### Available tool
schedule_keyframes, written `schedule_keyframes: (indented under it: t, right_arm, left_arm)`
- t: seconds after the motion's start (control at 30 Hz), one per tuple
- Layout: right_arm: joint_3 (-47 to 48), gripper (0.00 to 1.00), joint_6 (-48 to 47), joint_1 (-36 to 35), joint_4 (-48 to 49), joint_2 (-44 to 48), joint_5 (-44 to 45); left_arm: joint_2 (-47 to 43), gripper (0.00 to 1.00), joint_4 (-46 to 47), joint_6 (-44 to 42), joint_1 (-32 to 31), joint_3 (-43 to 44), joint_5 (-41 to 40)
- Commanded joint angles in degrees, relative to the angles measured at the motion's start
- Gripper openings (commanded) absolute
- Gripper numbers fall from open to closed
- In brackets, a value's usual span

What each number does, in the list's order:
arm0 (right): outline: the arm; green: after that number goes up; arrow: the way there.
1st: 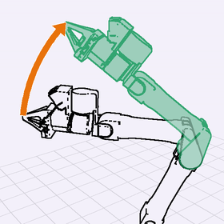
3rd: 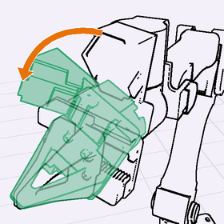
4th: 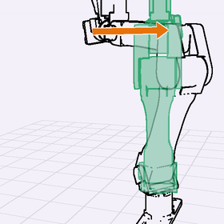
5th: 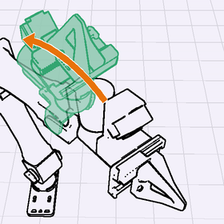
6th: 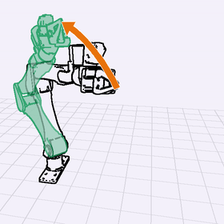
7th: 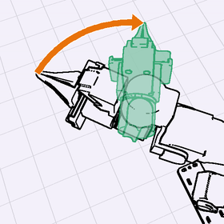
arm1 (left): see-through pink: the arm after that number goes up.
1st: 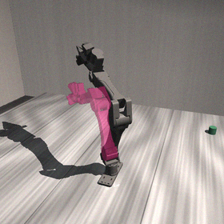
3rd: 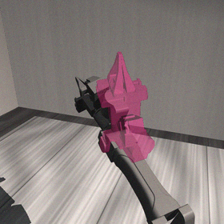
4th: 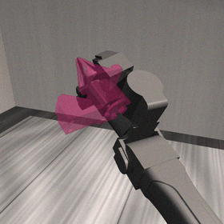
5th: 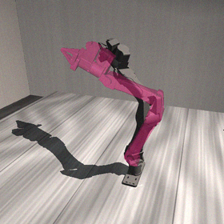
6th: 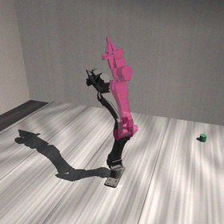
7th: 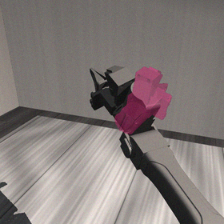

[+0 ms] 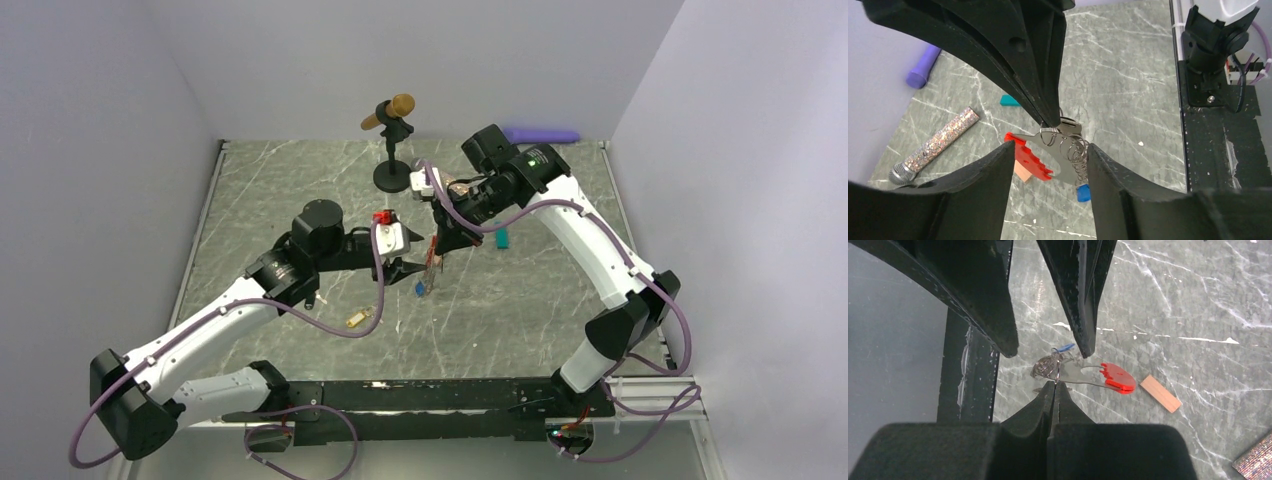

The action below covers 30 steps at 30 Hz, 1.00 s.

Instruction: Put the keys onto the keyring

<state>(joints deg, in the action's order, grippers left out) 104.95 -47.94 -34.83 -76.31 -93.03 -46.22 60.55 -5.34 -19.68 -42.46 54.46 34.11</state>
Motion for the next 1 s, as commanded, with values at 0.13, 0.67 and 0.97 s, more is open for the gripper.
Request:
schedule_keyframes:
  t: [0.13,0.67,0.97]
  right_arm:
    - [2.68,0.00,-0.41,-1.07,-0.35,-0.15,0.31]
    - [1.69,0.00,-0.16,-1.12,0.45,0.72,-0.42]
    - [0.09,0.08,-0.05,-1.07,1.52,2.26,-1.04]
  left_arm:
    - [3.69,0.50,-3.38,-0.15,-1.54,5.59,-5.45]
    - [7.72,0.03,-4.97,3.49,-2.63,8.76,-2.41]
    - [4.41,0.00,0.24,7.88,-2.50,4.75,-4.84]
